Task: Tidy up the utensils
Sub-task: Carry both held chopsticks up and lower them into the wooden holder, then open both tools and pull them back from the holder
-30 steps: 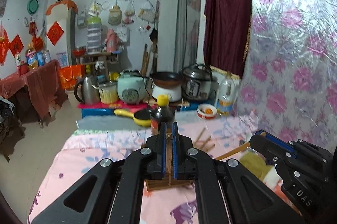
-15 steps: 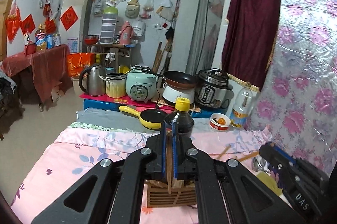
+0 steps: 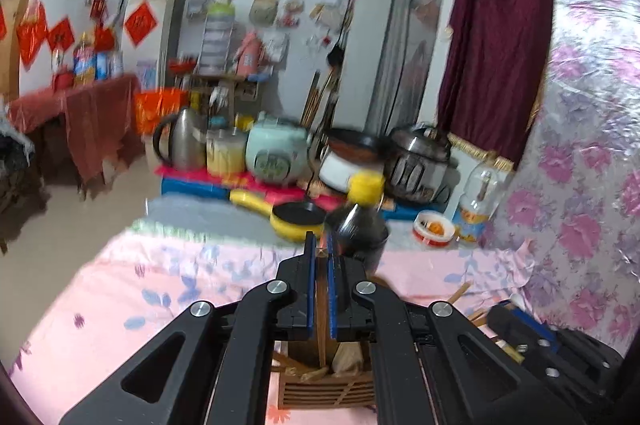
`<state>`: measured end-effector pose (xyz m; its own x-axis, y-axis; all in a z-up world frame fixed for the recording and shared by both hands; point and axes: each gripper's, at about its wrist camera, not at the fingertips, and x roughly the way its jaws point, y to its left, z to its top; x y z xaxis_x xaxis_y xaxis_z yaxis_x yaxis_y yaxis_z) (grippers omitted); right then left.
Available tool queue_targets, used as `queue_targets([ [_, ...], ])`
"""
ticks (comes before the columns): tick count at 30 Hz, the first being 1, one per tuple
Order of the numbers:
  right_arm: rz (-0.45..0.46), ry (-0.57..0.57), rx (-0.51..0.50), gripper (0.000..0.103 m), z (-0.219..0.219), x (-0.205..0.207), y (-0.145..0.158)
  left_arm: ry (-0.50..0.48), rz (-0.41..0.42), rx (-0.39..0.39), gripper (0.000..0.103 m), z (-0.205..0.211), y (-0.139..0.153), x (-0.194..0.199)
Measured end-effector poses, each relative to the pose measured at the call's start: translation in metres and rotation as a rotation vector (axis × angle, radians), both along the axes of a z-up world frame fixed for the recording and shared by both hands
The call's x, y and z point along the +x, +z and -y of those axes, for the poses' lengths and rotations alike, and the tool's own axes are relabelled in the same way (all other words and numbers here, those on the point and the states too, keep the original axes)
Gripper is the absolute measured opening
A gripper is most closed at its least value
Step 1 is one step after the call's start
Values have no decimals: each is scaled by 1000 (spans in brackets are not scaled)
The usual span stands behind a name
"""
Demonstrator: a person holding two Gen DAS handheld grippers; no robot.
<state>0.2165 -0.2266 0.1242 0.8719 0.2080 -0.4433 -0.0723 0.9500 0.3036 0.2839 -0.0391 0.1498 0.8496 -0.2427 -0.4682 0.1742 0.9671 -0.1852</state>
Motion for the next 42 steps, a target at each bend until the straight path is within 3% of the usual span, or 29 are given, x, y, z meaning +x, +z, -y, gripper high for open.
queue_targets([
  [2, -11, -1, -7, 8, -1, 2, -3, 8, -58, -32, 8, -5, -12, 10],
  [3, -15, 4, -12, 10, -1, 3, -4, 7, -84, -48, 22, -8, -16, 13],
  [4, -16, 4, -17, 13, -1, 2, -4, 7, -103, -57, 45, -11, -19, 16],
  [5, -13, -1, -17, 16, -1, 1, -3, 11, -110, -62, 54, -14, -20, 17],
  [11, 3, -25, 9, 20, 8, -4, 4, 41, -87, -34, 63, -20, -13, 7],
  [16, 11, -43, 14, 31, 12, -6, 7, 81, -29, 24, 82, -22, 0, -11],
  [19, 24, -54, 19, 34, 15, -11, 11, 83, -9, 53, 87, -21, 5, -20],
  [27, 90, -80, 57, 58, 26, -41, 31, 119, 9, 136, 90, -27, 7, -51],
  [35, 173, -90, -9, 74, 15, -91, 52, 113, 1, 76, 92, -49, 11, -94],
  [37, 187, -99, -26, 78, 13, -103, 54, 115, 31, 97, 98, -51, 1, -115],
  [42, 199, -134, -13, 84, 16, -128, 53, 163, 63, 158, 97, -51, -48, -161],
])
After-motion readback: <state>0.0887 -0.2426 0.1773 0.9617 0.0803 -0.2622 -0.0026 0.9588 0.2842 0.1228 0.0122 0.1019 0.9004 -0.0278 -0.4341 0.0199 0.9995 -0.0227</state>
